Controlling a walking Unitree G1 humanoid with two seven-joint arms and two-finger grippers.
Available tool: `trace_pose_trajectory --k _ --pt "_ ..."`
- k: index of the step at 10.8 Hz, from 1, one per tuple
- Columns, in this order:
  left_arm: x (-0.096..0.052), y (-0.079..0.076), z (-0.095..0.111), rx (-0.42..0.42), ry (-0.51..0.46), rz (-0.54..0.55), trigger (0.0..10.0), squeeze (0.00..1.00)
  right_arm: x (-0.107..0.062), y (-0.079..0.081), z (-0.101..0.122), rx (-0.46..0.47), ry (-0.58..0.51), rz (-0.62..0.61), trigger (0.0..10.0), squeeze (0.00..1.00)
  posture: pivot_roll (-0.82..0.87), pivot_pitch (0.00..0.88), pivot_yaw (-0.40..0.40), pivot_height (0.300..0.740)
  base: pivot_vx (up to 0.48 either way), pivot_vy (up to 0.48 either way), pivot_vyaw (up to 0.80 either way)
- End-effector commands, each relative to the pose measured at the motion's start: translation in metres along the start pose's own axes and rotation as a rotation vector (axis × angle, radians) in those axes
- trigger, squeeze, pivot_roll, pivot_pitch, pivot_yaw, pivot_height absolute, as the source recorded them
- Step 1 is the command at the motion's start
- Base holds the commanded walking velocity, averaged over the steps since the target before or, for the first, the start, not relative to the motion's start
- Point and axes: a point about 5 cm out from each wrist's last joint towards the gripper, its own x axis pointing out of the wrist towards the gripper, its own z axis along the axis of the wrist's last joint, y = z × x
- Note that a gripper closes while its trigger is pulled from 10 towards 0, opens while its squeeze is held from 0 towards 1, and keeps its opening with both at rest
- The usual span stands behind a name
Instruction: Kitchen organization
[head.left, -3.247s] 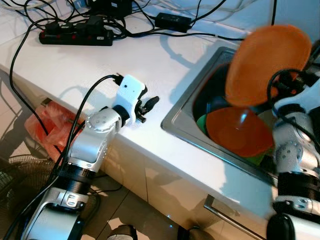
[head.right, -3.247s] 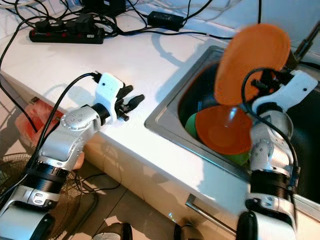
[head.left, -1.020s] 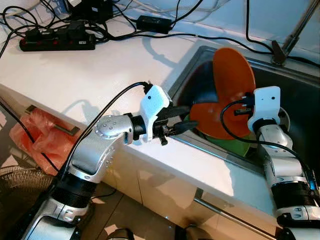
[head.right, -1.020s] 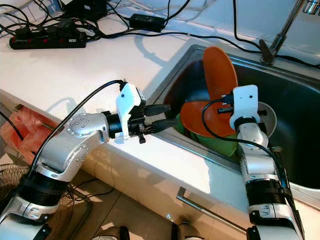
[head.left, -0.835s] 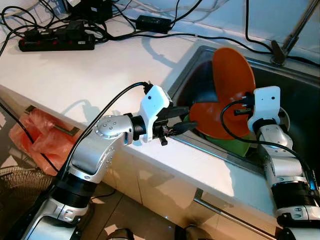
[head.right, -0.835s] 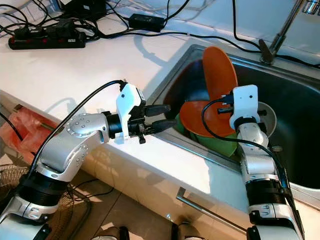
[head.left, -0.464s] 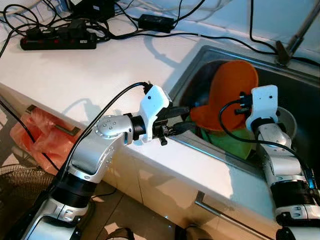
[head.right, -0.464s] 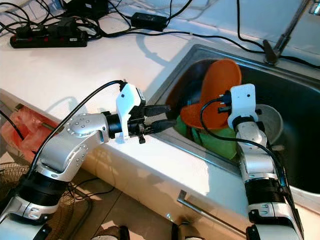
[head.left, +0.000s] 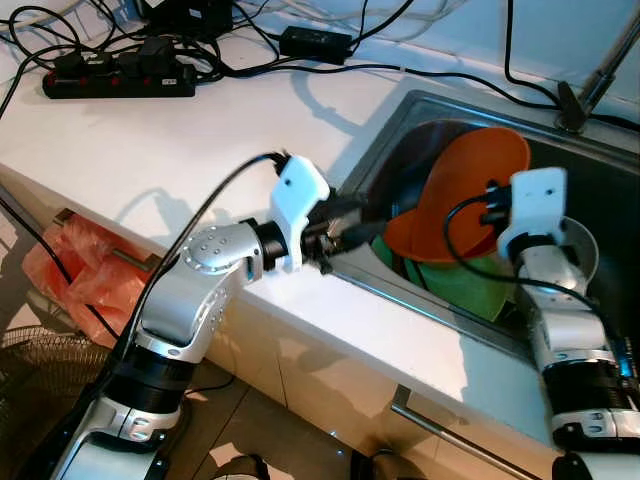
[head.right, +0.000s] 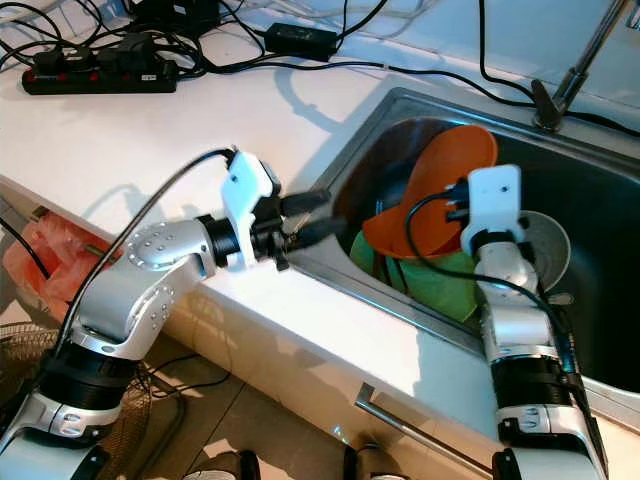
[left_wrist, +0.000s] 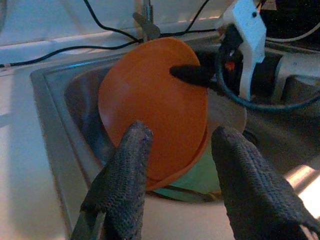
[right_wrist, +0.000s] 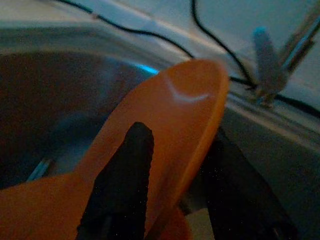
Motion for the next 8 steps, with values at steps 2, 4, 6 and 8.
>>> trace_pose_trajectory --k 2,4,6,8 --pt "0.000 0.002 0.001 0.009 -0.007 0.013 10.0 0.00 0.002 -0.011 0.014 -0.016 -0.042 -0.059 10.0 1.00 0.02 0.138 -0.003 0.740 0.000 0.000 0.00" --pt "0.000 0.002 0.000 0.009 -0.007 0.022 10.0 0.00 0.002 -0.018 0.025 -0.074 -0.098 -0.126 10.0 0.00 0.02 0.138 -0.003 0.740 0.000 0.000 0.00" --pt "0.001 0.003 0.000 0.012 -0.012 0.038 10.0 0.00 0.001 -0.037 0.036 -0.115 -0.151 -0.277 10.0 0.00 0.02 0.137 -0.004 0.740 0.000 0.000 0.00" --pt "0.004 0.007 0.001 0.014 -0.038 0.094 10.0 0.00 -0.001 -0.042 0.046 -0.027 -0.228 -0.313 10.0 0.00 0.01 0.132 -0.004 0.740 0.000 0.000 0.00"
